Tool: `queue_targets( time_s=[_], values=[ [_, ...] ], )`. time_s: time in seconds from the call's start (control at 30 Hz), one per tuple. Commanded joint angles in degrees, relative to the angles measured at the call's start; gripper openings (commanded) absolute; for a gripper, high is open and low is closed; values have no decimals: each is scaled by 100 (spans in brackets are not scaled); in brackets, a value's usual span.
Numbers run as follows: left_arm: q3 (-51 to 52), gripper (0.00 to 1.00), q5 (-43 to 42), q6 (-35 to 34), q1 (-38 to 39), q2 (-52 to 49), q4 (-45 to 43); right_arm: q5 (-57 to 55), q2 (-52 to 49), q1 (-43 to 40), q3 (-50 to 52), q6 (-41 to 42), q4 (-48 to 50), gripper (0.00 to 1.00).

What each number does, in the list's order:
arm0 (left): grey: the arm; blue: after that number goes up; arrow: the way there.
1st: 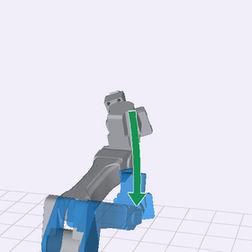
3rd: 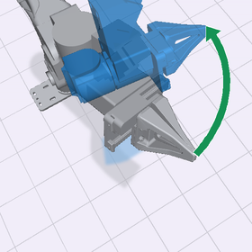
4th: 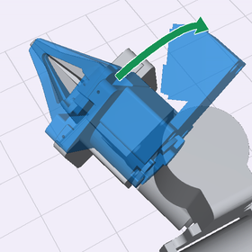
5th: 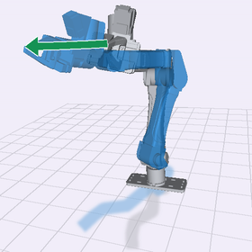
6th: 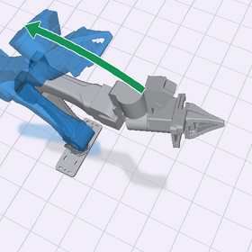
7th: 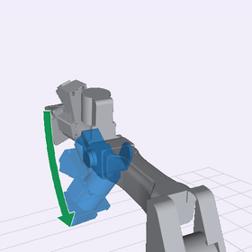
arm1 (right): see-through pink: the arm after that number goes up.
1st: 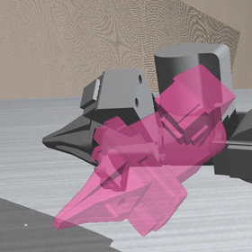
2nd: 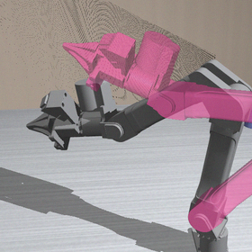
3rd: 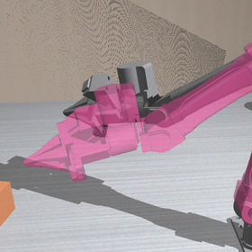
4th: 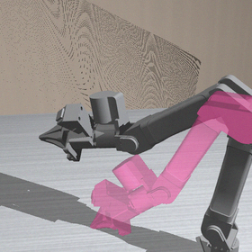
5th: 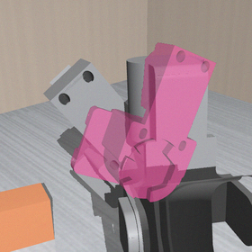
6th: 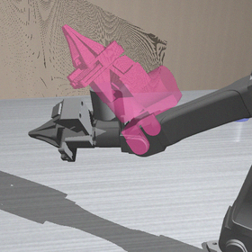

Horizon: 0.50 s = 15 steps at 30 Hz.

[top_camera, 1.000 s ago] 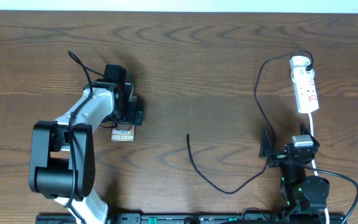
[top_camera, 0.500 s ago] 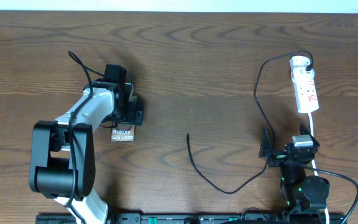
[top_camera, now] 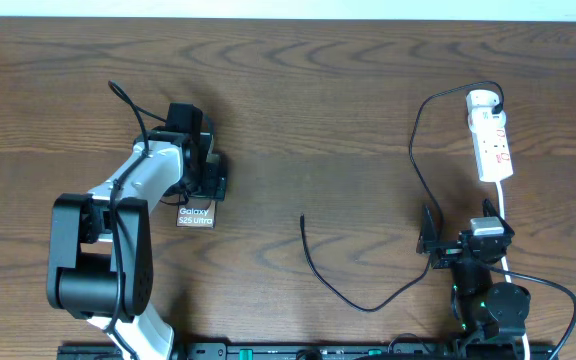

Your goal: Plug charger to phone and switch on socket

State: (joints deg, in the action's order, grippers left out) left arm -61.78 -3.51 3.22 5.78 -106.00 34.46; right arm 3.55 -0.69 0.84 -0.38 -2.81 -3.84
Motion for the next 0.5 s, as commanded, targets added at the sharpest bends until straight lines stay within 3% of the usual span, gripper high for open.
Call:
queue_targets(
  time_s=[0.0,0.47],
  values=[
    [166,83,-184,-4,-24,-391,9,-39,20,33,7,-68,-24,99],
    [166,70,-184,-4,-24,-391,-7,-39,20,33,7,-68,-24,99]
  ],
)
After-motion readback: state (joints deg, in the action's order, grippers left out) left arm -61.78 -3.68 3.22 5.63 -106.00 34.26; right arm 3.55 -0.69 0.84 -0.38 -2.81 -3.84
